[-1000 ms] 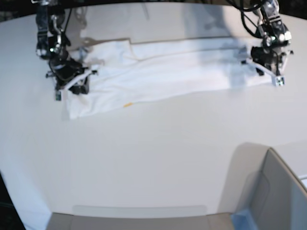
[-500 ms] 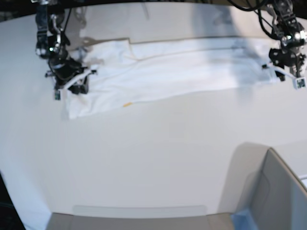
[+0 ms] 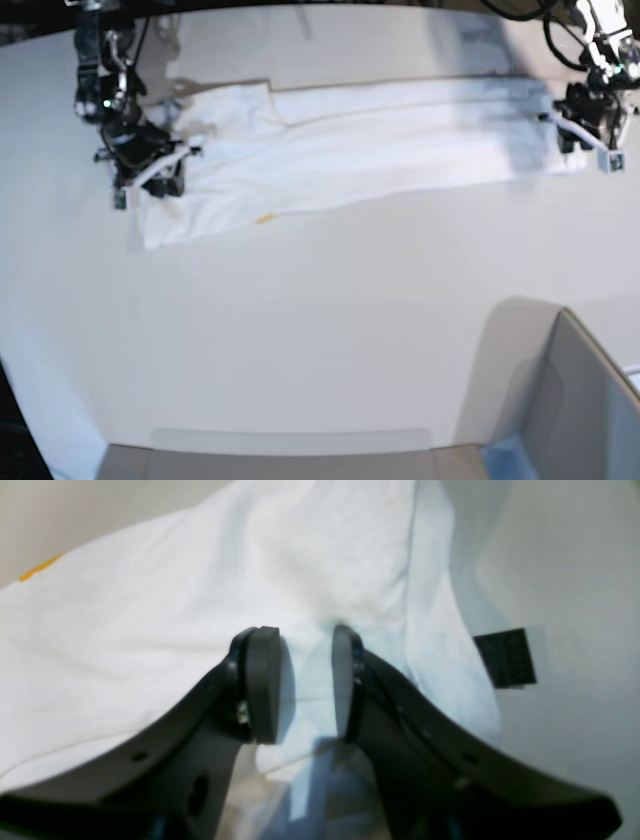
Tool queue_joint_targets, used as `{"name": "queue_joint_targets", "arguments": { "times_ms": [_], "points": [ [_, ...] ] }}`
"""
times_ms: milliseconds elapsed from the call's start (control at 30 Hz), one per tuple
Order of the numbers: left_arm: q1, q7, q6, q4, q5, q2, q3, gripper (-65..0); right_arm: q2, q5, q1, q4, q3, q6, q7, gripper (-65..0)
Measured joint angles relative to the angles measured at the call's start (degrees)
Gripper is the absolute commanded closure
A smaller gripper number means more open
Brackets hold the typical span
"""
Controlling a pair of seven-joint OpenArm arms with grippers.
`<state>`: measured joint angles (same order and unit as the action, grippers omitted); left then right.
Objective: Layout the t-shirt on the table in an organized manner, then fold the t-shirt properly
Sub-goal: 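Hold the folded strip ends with both grippers and pull them apart to straighten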
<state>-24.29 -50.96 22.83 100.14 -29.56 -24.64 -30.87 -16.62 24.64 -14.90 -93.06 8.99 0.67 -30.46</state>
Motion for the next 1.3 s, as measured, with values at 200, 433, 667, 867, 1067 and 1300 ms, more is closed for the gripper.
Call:
{"name": "queue_joint_targets", "arguments": {
  "times_ms": [200,433,667,867,1067,1300],
  "points": [
    [0.1,0.1,0.1,-9.0,-2.8,-2.1,-0.3,-22.9,0.0,0.0,0.1,0.0,0.1,0.0,-0.1,-18.8],
    [-0.3,2.7,0.0,-10.4,-3.0,-3.5,-1.6,-22.1,0.0,0.0,0.0,0.0,0.2,0.0,-0.1,-18.8],
    [-0.3,4.7,0.5,-15.8,-4.3,-4.8,0.6,-22.1,0.0,0.0,0.0,0.0,0.2,0.0,-0.1,-18.8],
    [0.0,7.8,-0.5,-15.8,-3.5,-6.3,5.9,-20.9,0.0,0.0,0.0,0.0,0.2,0.0,-0.1,-18.8],
    [0.2,7.7,6.9,-15.6,-3.3,-6.3,7.1,-7.8,0.0,0.0,0.0,0.0,0.2,0.0,-0.1,-18.8],
    [1.5,6.4,17.5,-19.2,-5.9,-6.2,7.3,-1.5,0.0,0.0,0.0,0.0,0.2,0.0,0.0,-18.8]
  ]
}}
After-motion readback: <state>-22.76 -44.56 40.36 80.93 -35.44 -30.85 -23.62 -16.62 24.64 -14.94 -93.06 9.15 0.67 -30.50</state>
